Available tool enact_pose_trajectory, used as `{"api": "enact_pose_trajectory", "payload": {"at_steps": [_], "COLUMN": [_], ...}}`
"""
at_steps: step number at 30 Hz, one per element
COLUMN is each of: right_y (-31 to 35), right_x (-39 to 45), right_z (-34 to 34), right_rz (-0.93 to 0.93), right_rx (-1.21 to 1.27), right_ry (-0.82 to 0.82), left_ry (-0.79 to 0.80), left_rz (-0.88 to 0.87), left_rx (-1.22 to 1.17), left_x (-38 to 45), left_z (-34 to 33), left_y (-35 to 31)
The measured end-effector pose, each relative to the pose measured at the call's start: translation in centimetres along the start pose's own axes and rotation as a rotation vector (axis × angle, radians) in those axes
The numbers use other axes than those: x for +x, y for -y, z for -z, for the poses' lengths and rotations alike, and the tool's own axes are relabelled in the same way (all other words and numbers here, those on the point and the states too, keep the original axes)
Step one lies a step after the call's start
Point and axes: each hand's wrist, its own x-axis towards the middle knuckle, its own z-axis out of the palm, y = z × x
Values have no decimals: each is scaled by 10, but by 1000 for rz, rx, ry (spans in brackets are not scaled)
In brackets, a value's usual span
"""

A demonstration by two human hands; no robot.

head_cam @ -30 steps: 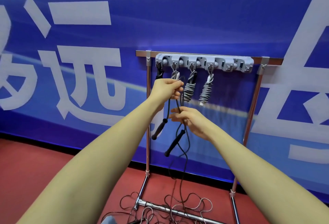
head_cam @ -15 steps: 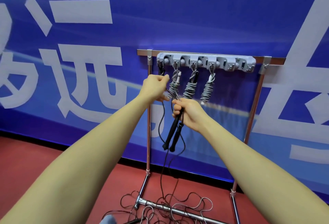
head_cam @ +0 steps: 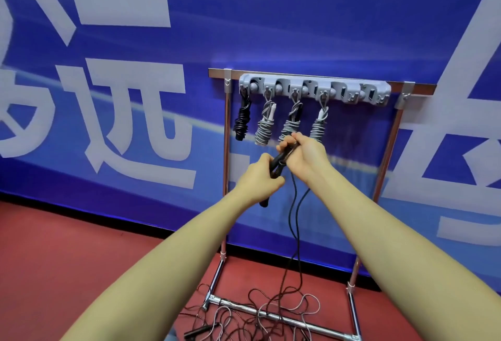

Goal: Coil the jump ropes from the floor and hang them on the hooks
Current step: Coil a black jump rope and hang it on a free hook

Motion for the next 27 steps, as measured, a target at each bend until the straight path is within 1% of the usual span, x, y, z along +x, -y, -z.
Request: {"api": "enact_pose_trajectory", "payload": {"at_steps": [2, 3, 4, 7, 9, 10, 11, 12, 14, 15, 18, 19, 20, 21, 24, 25, 27], "right_y": [5, 7, 10, 18, 21, 21, 20, 18, 12, 10, 8, 7, 5, 3, -1, -1, 0], "right_x": [0, -1, -2, -9, -8, -7, -5, -4, -2, -1, -4, -4, -5, -5, -4, -4, -5], "right_z": [2, 4, 7, 18, 31, 36, 39, 41, 44, 45, 49, 49, 47, 46, 41, 40, 39], "right_rz": [-5, -1, 0, 72, 258, 379, 451, 454, 379, 365, 434, 429, 430, 445, 549, 588, 630], "right_rx": [-47, -132, -266, -880, -1218, -1325, -1358, -1340, -1312, -1325, -1401, -1439, -1469, -1498, -1581, -1615, -1612], "right_ry": [-11, -15, -22, -79, -134, -136, -98, -30, 111, 152, 208, 231, 240, 208, 50, 50, 136], "left_ry": [-92, -141, -187, -257, -258, -249, -240, -232, -228, -231, -238, -242, -246, -250, -259, -263, -271], "left_rz": [23, 31, 30, -13, -48, -69, -90, -105, -111, -112, -110, -105, -105, -112, -144, -142, -103], "left_rx": [124, 183, 233, 368, 470, 523, 567, 598, 628, 636, 634, 630, 634, 648, 690, 685, 653], "left_x": [1, 2, 3, 7, 9, 10, 10, 10, 9, 9, 8, 7, 7, 7, 6, 5, 4], "left_z": [-9, -12, -14, -13, -10, -8, -7, -6, -4, -3, 0, 1, 2, 3, 5, 5, 6], "left_y": [-6, -8, -9, -5, -2, -2, -2, -3, -3, -3, 1, 1, 1, 1, -2, -3, -4]}}
